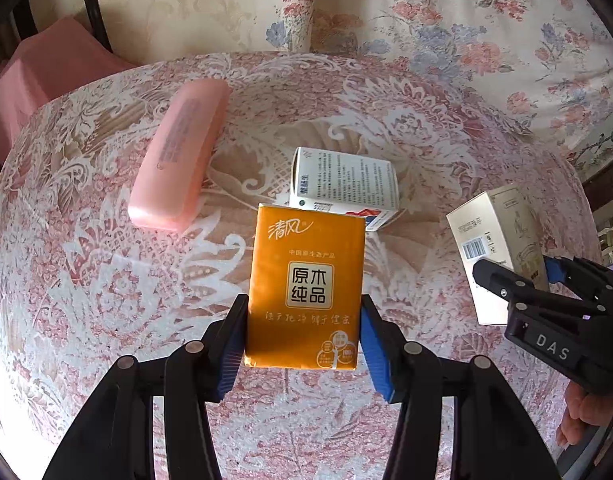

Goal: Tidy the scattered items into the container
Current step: 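Lift the orange pack and cream box and carry them over the purple box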

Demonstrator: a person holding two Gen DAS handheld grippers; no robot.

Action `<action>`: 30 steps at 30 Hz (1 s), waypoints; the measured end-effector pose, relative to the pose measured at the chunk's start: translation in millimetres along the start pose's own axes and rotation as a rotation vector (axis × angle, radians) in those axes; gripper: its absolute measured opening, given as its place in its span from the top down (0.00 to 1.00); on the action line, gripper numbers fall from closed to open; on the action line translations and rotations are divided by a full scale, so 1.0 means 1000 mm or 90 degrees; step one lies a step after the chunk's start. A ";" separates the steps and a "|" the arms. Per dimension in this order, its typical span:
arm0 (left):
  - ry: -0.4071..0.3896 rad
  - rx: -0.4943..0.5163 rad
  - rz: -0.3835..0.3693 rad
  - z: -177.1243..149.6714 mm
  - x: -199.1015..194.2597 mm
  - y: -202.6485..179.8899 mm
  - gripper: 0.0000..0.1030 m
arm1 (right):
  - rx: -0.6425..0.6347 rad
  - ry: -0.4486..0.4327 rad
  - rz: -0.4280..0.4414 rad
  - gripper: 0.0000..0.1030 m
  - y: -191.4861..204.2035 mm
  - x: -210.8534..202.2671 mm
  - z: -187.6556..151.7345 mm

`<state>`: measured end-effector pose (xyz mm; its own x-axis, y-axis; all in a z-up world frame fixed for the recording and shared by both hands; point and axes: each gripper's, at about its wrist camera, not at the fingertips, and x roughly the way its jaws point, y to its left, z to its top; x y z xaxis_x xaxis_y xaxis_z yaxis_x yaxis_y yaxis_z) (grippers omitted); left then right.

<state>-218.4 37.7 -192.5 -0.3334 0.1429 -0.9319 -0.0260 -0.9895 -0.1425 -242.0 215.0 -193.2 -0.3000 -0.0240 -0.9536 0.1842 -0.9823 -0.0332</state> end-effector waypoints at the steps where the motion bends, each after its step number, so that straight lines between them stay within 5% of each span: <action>1: -0.001 0.001 -0.002 0.000 -0.002 -0.002 0.49 | 0.001 0.000 -0.001 0.45 -0.001 -0.001 -0.001; 30: -0.027 0.071 -0.058 -0.016 -0.041 -0.089 0.49 | 0.037 -0.027 -0.021 0.45 -0.055 -0.045 -0.046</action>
<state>-187.1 120.3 -147.1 -0.3645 0.2338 -0.9014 -0.1623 -0.9691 -0.1858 -195.4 278.3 -161.9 -0.3442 0.0019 -0.9389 0.1199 -0.9917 -0.0460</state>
